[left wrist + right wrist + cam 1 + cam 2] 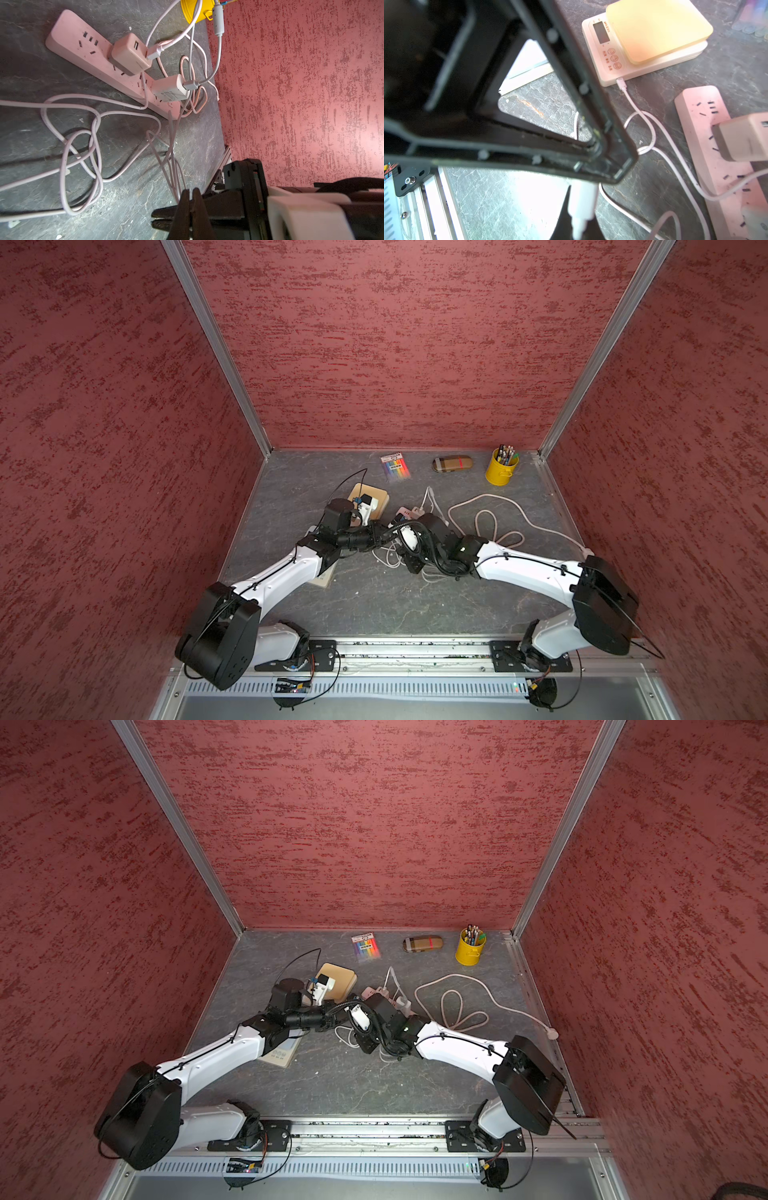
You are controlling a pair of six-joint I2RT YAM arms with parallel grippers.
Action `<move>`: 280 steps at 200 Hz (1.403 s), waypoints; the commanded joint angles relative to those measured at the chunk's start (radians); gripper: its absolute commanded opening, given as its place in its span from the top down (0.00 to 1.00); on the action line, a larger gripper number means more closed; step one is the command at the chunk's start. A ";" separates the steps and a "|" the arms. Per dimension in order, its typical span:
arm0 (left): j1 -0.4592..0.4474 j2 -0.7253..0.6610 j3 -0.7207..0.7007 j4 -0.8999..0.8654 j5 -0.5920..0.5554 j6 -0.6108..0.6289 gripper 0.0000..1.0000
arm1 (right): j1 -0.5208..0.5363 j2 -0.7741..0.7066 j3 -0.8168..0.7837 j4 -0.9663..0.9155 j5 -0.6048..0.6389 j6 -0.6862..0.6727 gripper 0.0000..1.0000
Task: Charge the electronic scale
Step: Adjust the charging cable at the center of the board.
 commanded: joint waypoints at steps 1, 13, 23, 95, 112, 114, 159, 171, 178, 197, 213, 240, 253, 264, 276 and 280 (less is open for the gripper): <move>0.000 -0.038 0.004 -0.052 -0.023 0.033 1.00 | 0.008 -0.060 -0.018 0.053 0.011 0.005 0.91; 0.004 -0.053 -0.014 -0.046 -0.032 0.024 1.00 | 0.008 -0.092 -0.035 0.080 0.023 0.012 0.72; 0.010 -0.064 -0.029 -0.030 -0.034 0.010 1.00 | 0.008 -0.112 -0.048 0.102 0.030 0.017 0.69; 0.016 -0.075 -0.045 0.000 -0.022 -0.014 1.00 | 0.009 -0.101 -0.036 0.124 -0.005 0.026 0.82; 0.015 -0.078 -0.044 0.000 -0.021 -0.015 1.00 | 0.008 -0.089 -0.030 0.121 -0.012 0.030 0.81; 0.016 -0.079 -0.045 -0.001 -0.021 -0.014 1.00 | 0.009 -0.088 -0.029 0.120 -0.013 0.030 0.80; 0.015 -0.092 -0.049 -0.003 -0.021 -0.019 1.00 | 0.008 -0.075 -0.026 0.115 -0.005 0.035 0.87; 0.015 -0.096 -0.050 -0.002 -0.020 -0.019 1.00 | 0.008 -0.075 -0.025 0.122 0.000 0.036 0.96; 0.015 -0.097 -0.051 -0.002 -0.020 -0.020 1.00 | 0.008 -0.075 -0.024 0.128 -0.001 0.035 0.98; 0.019 -0.104 -0.050 -0.010 -0.022 -0.016 1.00 | 0.009 -0.068 -0.015 0.131 -0.004 0.037 1.00; 0.054 -0.118 -0.034 -0.087 -0.038 0.024 0.74 | 0.008 -0.055 0.002 0.113 -0.004 0.033 1.00; 0.234 -0.139 0.044 -0.366 -0.078 0.232 0.53 | 0.013 0.036 0.064 0.052 -0.010 0.039 1.00; 0.349 -0.102 0.116 -0.520 -0.102 0.354 0.48 | 0.034 0.107 0.115 0.013 -0.015 0.037 1.00; 0.451 -0.055 0.166 -0.618 -0.119 0.428 0.47 | 0.060 0.188 0.172 -0.028 -0.015 0.028 1.00; 0.570 -0.011 0.193 -0.670 -0.142 0.463 0.47 | 0.093 0.278 0.250 -0.079 -0.021 0.014 1.00; 0.604 0.000 0.194 -0.676 -0.152 0.472 0.46 | 0.102 0.308 0.276 -0.096 -0.024 0.010 1.00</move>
